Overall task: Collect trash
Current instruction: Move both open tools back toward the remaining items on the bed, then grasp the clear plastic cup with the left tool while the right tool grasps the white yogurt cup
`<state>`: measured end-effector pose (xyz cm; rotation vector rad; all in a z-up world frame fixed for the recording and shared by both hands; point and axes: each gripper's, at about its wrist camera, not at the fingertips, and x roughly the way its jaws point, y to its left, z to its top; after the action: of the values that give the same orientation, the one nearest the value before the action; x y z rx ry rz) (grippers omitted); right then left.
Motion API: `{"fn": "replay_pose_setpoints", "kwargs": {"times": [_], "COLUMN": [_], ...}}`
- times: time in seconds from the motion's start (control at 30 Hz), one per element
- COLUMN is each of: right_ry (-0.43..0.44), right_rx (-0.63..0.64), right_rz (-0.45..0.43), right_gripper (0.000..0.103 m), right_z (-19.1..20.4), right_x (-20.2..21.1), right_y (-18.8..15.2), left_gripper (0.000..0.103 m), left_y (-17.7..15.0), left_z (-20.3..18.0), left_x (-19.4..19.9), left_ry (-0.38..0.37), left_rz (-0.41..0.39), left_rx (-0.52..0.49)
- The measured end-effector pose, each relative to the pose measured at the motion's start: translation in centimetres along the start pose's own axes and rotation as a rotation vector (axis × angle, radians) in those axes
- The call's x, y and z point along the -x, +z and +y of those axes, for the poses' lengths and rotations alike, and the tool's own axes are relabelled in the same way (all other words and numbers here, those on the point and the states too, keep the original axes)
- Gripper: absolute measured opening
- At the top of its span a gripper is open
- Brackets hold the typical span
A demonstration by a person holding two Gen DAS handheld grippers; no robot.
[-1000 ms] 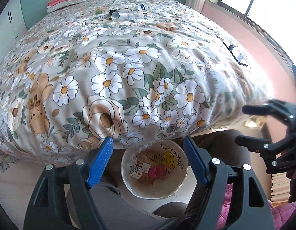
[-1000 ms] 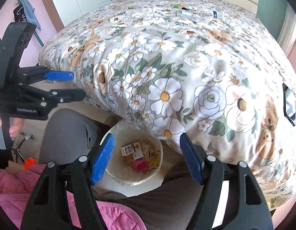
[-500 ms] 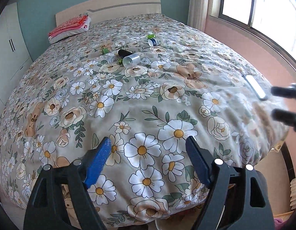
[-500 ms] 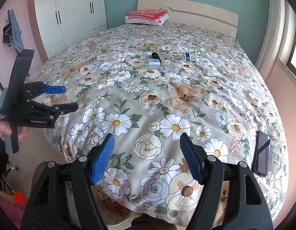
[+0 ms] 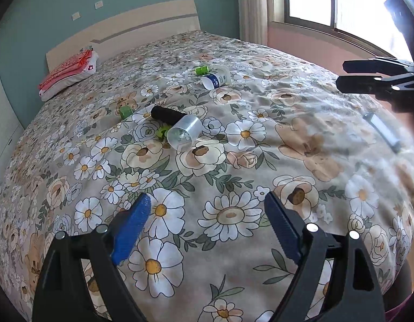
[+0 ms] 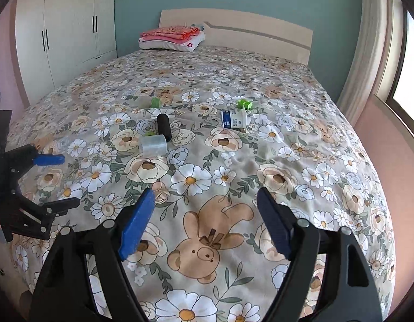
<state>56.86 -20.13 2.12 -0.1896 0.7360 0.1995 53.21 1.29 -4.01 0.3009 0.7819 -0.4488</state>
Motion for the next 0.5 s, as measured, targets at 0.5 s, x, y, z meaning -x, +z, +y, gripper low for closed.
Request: {"fn": "replay_pose_setpoints", "kwargs": {"times": [0.5], "right_ry": [-0.061], "right_rx": [0.041], "right_rz": [0.06], "right_gripper": [0.08], "right_z": [-4.8], "right_x": [-20.2], "right_y": [8.1], "left_gripper": [0.093], "left_y": [5.4], "left_z": [5.6], "left_x": [-13.2], "left_ry": [-0.123], "left_rz": [-0.004], "left_rx": [-0.002]}}
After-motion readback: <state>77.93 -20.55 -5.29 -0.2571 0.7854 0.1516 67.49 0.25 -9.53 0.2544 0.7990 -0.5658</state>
